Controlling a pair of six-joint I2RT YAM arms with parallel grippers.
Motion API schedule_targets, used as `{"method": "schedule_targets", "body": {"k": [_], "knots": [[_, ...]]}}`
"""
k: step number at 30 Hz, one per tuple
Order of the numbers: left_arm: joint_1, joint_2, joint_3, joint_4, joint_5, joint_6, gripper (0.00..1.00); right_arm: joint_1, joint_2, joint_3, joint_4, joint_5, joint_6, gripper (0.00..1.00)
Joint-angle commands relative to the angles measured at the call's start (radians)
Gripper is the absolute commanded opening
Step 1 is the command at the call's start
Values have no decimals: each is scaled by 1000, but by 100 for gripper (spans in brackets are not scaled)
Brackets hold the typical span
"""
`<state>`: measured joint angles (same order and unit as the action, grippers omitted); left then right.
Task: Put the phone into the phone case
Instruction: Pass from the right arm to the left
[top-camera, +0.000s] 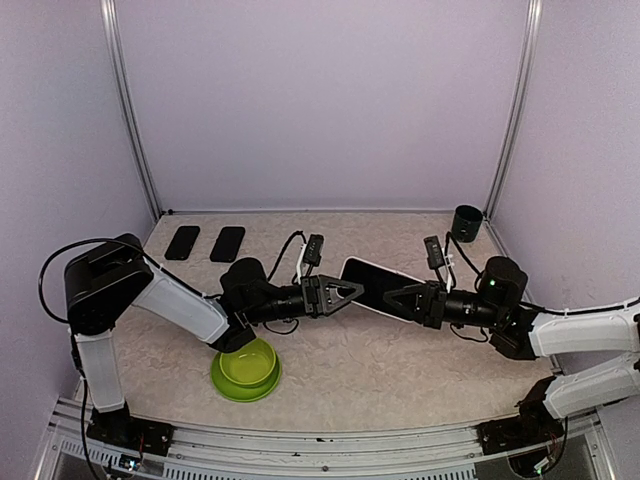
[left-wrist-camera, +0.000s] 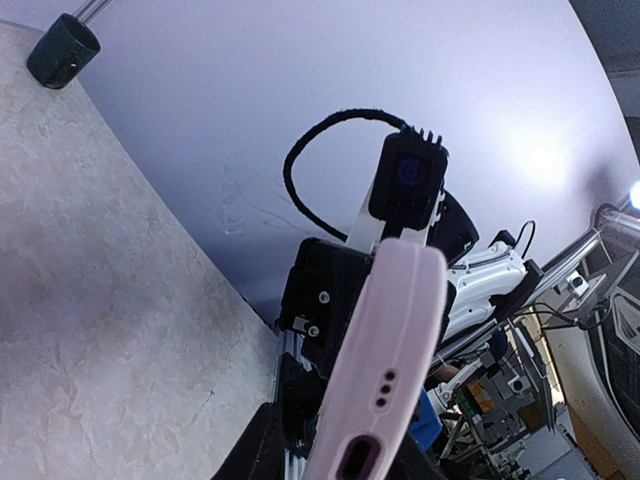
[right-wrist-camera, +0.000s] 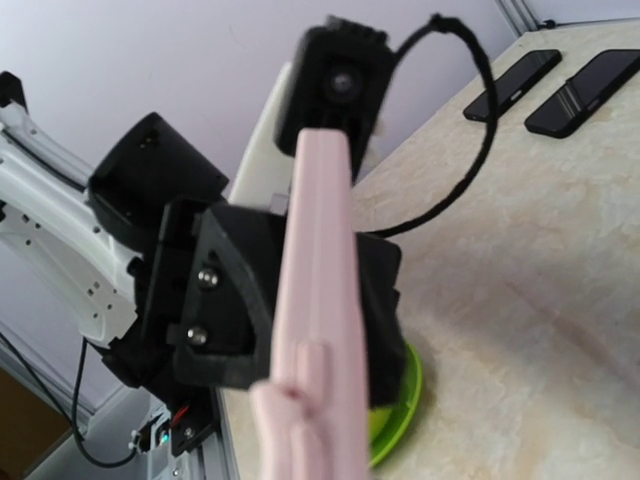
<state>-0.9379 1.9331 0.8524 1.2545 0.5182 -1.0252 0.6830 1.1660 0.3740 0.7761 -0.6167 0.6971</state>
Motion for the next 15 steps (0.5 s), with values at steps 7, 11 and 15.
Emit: {"method": "schedule_targets", "body": {"k": [7,11,15], "knots": [[-1,26,25,66,-58,-18,1,18,10,-11,109,15,9,0],[0,19,17,57,-67,-17,0,18,4,8,33,30,-36,5],[8,-13,5,-25,-78,7,0,17,-22,39,-115,53,-123,46]]}}
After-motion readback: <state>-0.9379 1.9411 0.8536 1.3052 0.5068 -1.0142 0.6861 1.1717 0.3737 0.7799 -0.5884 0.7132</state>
